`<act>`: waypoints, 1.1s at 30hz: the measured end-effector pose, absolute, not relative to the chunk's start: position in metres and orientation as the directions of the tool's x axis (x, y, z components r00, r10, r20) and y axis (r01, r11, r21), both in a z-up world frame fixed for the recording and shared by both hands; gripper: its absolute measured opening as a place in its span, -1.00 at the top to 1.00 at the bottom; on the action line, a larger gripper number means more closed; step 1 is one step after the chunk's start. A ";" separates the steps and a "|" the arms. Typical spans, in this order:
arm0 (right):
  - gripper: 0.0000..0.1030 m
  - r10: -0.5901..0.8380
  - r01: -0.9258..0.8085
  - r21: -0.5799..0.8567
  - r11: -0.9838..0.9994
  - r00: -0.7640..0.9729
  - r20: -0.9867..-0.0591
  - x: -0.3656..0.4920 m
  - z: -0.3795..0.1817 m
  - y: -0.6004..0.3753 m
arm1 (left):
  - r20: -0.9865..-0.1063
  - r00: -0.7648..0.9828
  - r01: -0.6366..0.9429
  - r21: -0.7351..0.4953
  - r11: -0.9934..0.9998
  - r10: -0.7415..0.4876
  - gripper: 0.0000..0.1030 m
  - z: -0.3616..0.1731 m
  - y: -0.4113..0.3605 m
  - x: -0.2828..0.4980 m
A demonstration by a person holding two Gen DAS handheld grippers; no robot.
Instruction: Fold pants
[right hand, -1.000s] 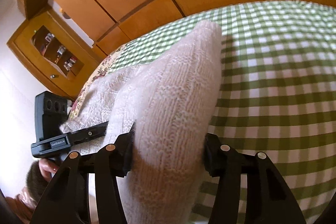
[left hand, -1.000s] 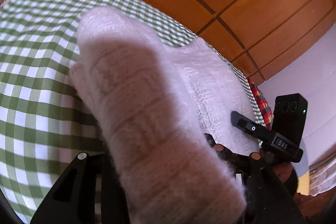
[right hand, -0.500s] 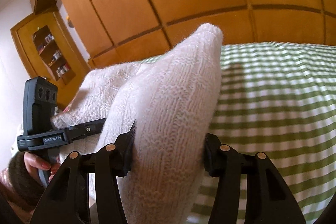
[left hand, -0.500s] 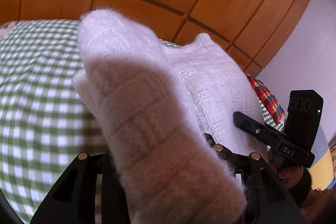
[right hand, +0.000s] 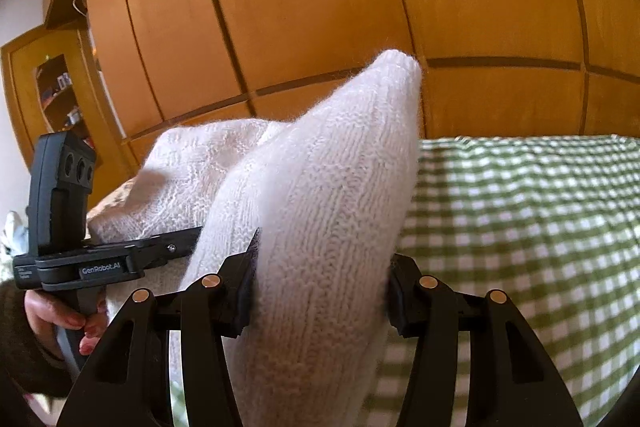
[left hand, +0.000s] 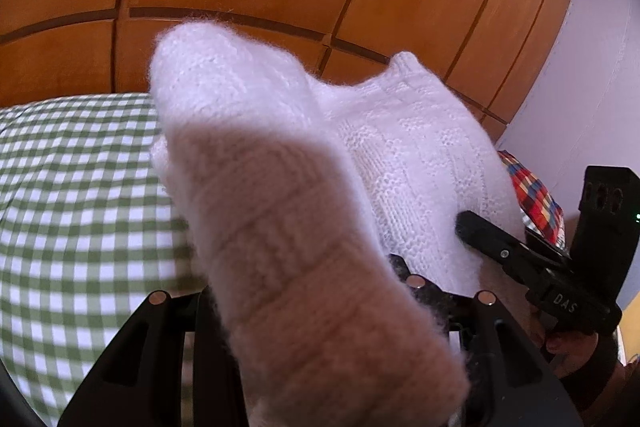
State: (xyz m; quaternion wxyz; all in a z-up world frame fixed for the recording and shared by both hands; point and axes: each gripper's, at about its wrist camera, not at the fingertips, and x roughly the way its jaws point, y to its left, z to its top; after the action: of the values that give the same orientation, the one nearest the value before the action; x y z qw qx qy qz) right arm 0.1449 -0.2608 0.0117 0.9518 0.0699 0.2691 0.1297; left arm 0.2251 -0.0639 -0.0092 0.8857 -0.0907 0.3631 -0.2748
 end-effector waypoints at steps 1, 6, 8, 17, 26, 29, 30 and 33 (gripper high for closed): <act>0.01 0.277 -0.208 0.192 0.959 0.826 -0.491 0.152 0.011 -0.262 | -0.595 0.590 0.420 -0.351 0.837 -0.546 0.24 -0.010 -0.067 0.232; 0.01 0.239 -0.189 0.149 0.971 0.825 -0.513 0.185 -0.007 -0.266 | -0.625 0.584 0.418 -0.316 0.852 -0.518 0.23 -0.027 -0.079 0.267; 0.01 0.223 -0.175 0.139 0.975 0.814 -0.537 0.195 -0.015 -0.265 | -0.646 0.572 0.408 -0.311 0.858 -0.506 0.22 -0.037 -0.079 0.278; -0.10 0.161 -0.092 0.144 0.985 0.777 -0.609 0.222 -0.048 -0.279 | -0.659 0.512 0.335 -0.437 0.835 -0.551 -0.23 -0.080 -0.054 0.306; -0.30 0.094 -0.036 0.106 0.994 0.788 -0.609 0.202 -0.039 -0.275 | -0.652 0.563 0.265 -0.439 0.859 -0.507 -0.48 -0.069 -0.035 0.263; -0.30 0.066 -0.017 0.087 0.996 0.792 -0.607 0.193 -0.033 -0.273 | -0.637 0.605 0.252 -0.415 0.874 -0.477 -0.49 -0.058 -0.034 0.239; -0.30 0.061 -0.011 0.085 0.996 0.791 -0.609 0.190 -0.032 -0.273 | -0.630 0.622 0.247 -0.406 0.880 -0.465 -0.49 -0.054 -0.033 0.229; -0.30 0.056 0.000 0.092 0.996 0.790 -0.611 0.181 -0.028 -0.273 | -0.601 0.672 0.229 -0.387 0.893 -0.433 -0.49 -0.045 -0.029 0.209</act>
State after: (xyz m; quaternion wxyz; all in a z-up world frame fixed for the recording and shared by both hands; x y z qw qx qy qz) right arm 0.1814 -0.2726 -0.0281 0.9450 0.0439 0.3238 0.0148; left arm 0.2091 -0.0293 -0.0449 0.9033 -0.1411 0.3613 -0.1831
